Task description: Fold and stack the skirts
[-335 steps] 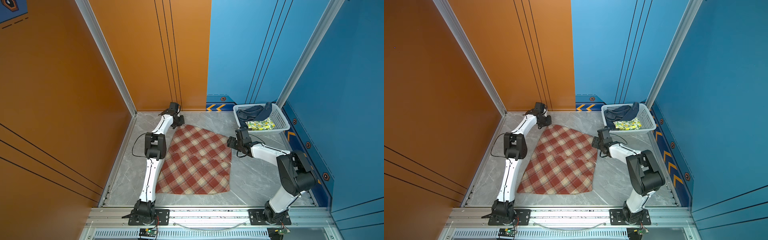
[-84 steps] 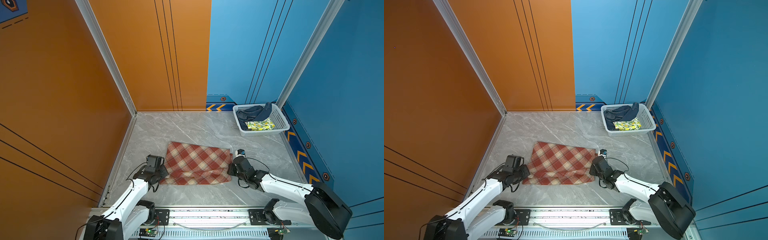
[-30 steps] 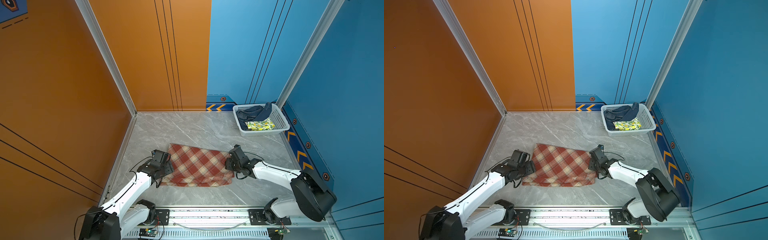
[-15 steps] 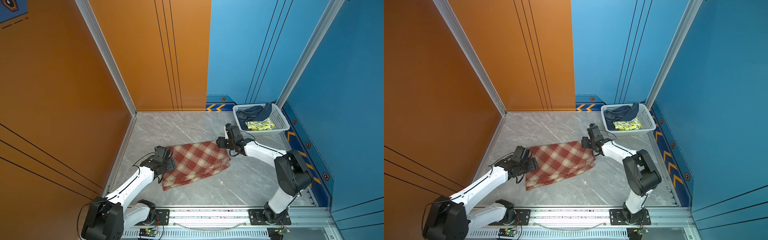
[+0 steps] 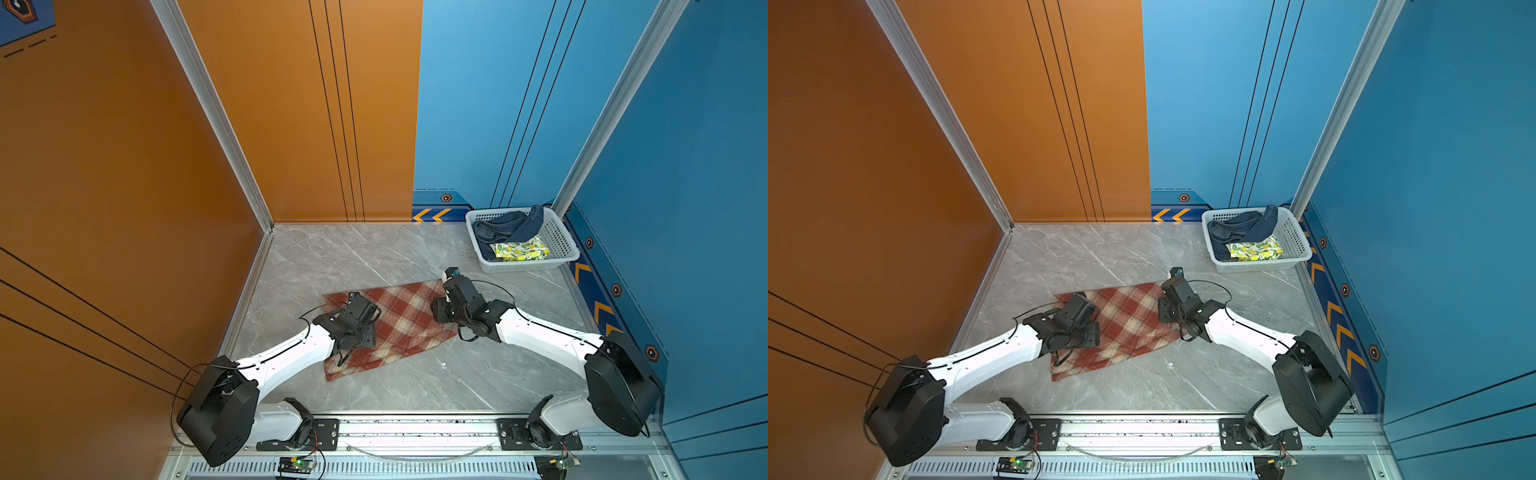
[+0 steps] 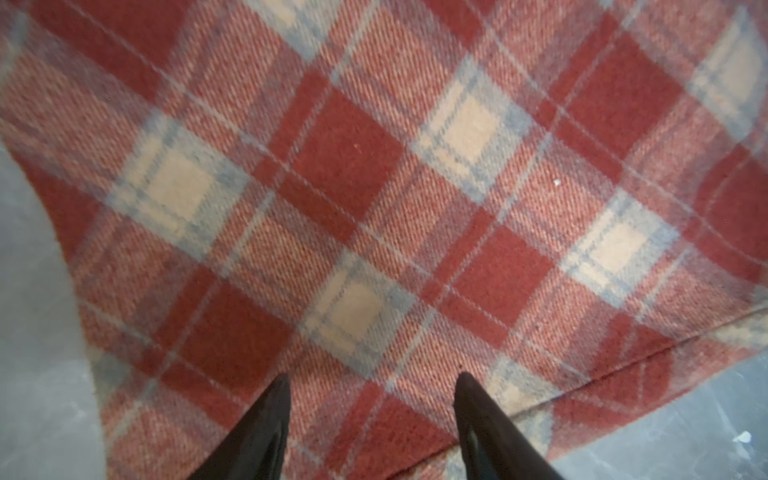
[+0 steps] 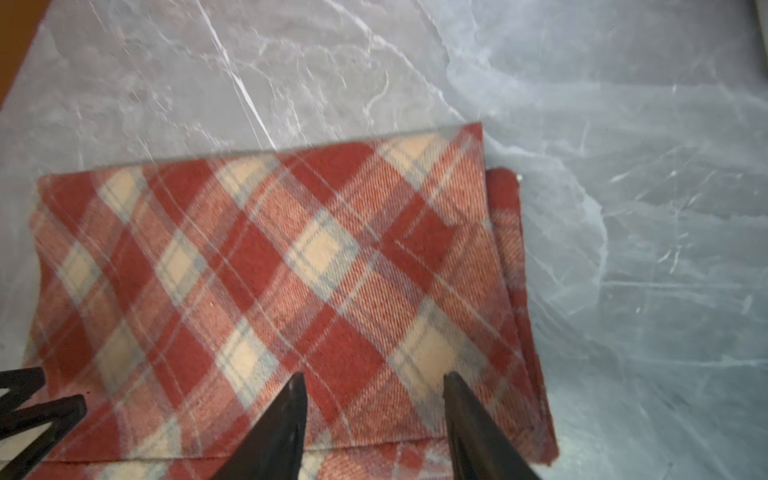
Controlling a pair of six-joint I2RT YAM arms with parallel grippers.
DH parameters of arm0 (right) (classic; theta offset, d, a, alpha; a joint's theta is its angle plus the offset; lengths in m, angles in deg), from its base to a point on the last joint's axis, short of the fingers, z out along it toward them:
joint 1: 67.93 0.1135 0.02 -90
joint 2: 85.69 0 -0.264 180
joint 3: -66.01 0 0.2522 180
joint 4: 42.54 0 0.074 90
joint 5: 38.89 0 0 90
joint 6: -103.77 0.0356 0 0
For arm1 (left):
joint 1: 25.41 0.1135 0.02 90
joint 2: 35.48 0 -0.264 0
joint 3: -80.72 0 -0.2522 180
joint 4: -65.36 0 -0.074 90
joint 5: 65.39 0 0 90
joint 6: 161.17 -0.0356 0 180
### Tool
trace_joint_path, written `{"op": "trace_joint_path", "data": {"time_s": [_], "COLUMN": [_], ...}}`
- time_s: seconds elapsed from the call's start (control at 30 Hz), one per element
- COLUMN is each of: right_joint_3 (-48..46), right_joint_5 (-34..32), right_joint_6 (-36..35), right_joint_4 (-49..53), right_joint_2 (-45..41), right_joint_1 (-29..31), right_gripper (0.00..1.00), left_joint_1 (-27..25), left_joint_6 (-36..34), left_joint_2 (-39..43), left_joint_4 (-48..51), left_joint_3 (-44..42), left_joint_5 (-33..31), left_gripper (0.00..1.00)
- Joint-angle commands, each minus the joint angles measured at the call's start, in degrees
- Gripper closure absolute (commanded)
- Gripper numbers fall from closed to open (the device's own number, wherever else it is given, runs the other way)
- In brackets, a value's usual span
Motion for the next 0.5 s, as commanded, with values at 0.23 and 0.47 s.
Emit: {"op": "trace_joint_path", "data": {"time_s": [0.23, 0.47], "right_joint_3": [-14.91, -18.46], "right_joint_5": [-7.79, -10.18], "right_joint_6": [9.84, 10.49], "right_joint_4": [-2.95, -5.26], "right_joint_2": [-2.40, -4.68], "right_joint_1": [7.27, 8.33], "right_gripper": [0.66, 0.69], "left_joint_1": [-2.17, -0.96], "left_joint_6": [8.51, 10.59], "left_joint_2": [5.77, 7.72], "left_joint_4": [-1.10, -2.99], "left_joint_3": [-11.99, -14.79], "left_joint_5": [-0.72, 1.14], "left_gripper": [0.49, 0.51]}}
